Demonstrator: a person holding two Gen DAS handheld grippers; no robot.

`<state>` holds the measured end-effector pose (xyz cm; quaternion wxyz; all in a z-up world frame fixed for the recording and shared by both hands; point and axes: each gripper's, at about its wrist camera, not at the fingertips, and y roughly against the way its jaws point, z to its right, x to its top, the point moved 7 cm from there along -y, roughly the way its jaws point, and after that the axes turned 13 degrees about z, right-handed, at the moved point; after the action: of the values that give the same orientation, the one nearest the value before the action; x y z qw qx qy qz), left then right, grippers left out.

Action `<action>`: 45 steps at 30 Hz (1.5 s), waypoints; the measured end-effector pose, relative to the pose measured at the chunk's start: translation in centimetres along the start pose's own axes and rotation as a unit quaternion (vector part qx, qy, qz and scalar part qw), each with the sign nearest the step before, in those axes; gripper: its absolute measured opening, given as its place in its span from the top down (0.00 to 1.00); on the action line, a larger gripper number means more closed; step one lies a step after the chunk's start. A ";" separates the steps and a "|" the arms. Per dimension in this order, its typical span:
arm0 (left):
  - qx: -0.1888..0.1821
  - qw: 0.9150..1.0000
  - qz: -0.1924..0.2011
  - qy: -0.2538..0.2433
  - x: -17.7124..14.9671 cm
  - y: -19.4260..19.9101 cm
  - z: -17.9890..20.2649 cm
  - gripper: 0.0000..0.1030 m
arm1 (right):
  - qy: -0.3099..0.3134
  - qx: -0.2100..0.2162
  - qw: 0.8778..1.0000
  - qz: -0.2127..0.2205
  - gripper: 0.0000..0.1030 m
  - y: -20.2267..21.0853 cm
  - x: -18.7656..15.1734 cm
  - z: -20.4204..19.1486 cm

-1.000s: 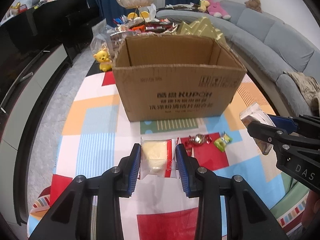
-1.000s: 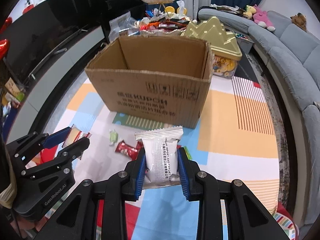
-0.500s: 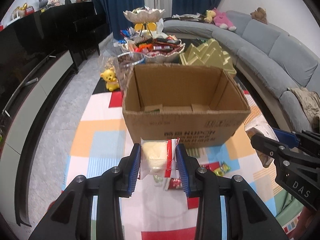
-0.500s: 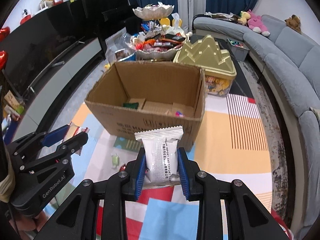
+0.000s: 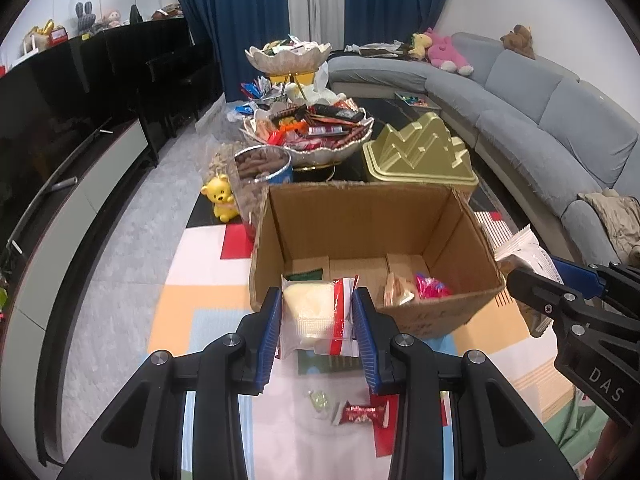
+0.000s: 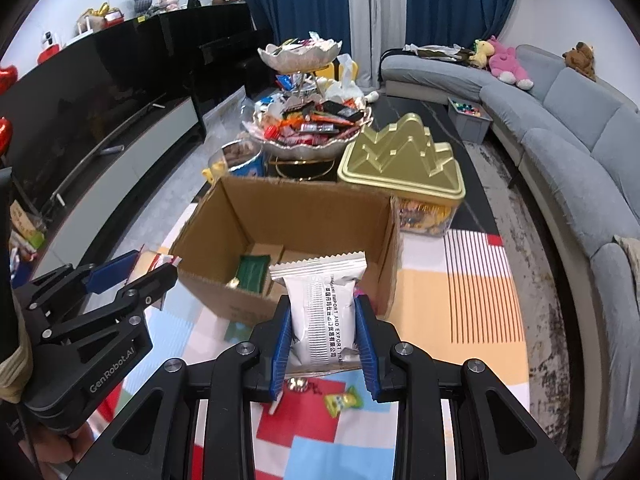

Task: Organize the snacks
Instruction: 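Lift the wafer packet and white biscuit packet and carry them over the box, then open the left tool over the box while the right tool releases the white packet inside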

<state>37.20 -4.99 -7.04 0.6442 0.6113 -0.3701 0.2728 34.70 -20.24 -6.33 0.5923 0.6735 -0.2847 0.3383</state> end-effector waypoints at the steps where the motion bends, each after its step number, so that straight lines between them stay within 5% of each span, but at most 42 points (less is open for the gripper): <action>1: 0.000 1.000 0.001 0.000 0.3 -0.2 0.0 0.66 | 0.000 -0.001 1.000 0.001 0.69 -0.2 0.3 0.1; 32: -0.001 1.000 -0.023 0.006 2.2 -8.1 -0.5 0.63 | 0.014 0.004 1.000 -0.013 0.69 -7.3 3.0 0.2; 38: 0.000 1.000 -0.024 0.012 2.1 -8.1 -0.8 0.49 | 0.018 0.008 1.000 -0.006 0.65 -7.2 3.2 0.1; 45: 0.014 1.000 -0.016 0.016 2.6 -7.1 -1.4 0.28 | 0.018 -0.006 1.000 0.011 0.38 -6.3 3.8 0.5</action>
<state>44.61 -4.59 -9.08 0.6459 0.6213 -0.3463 0.2774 42.05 -19.81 -7.18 0.5971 0.6608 -0.2838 0.3553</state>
